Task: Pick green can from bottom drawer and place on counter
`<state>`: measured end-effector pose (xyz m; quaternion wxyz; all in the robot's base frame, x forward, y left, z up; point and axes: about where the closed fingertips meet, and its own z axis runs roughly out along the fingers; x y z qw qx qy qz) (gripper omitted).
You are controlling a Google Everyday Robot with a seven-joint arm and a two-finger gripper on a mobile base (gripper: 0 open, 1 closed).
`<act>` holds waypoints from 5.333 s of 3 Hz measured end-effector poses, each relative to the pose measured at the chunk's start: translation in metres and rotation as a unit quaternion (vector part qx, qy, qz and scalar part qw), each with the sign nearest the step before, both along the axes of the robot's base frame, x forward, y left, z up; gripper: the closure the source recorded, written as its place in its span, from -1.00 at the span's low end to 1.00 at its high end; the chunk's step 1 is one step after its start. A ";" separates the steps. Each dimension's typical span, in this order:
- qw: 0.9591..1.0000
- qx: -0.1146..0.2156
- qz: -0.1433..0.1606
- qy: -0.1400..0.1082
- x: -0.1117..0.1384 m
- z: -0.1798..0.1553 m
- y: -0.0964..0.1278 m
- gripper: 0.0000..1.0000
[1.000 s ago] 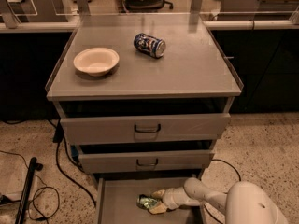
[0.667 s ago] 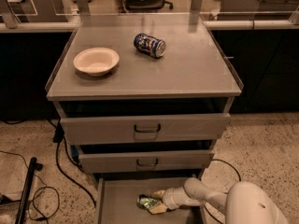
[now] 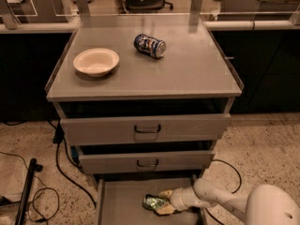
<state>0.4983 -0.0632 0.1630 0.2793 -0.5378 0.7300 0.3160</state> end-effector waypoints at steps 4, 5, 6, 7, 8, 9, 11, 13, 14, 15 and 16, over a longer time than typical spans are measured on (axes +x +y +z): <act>0.998 -0.009 0.023 -0.063 -0.031 0.153 -0.048 1.00; 0.997 -0.028 0.028 -0.071 -0.013 0.196 -0.061 1.00; 0.994 -0.058 0.012 -0.092 0.004 0.250 -0.085 1.00; 0.994 -0.054 0.014 -0.092 -0.002 0.254 -0.083 1.00; 0.992 -0.039 0.005 -0.120 -0.023 0.288 -0.087 1.00; 0.986 -0.034 -0.023 -0.159 -0.053 0.338 -0.105 1.00; 0.977 -0.061 -0.035 -0.199 -0.064 0.447 -0.142 1.00; 0.965 -0.096 -0.033 -0.242 -0.031 0.580 -0.153 1.00; 0.964 -0.096 -0.031 -0.245 -0.029 0.584 -0.151 1.00; 0.959 -0.096 -0.015 -0.266 -0.014 0.605 -0.140 1.00; 0.956 -0.082 -0.002 -0.280 0.003 0.640 -0.129 1.00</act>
Offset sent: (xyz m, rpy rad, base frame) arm -0.0506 -0.0581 0.1232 0.0113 -0.1115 -0.0145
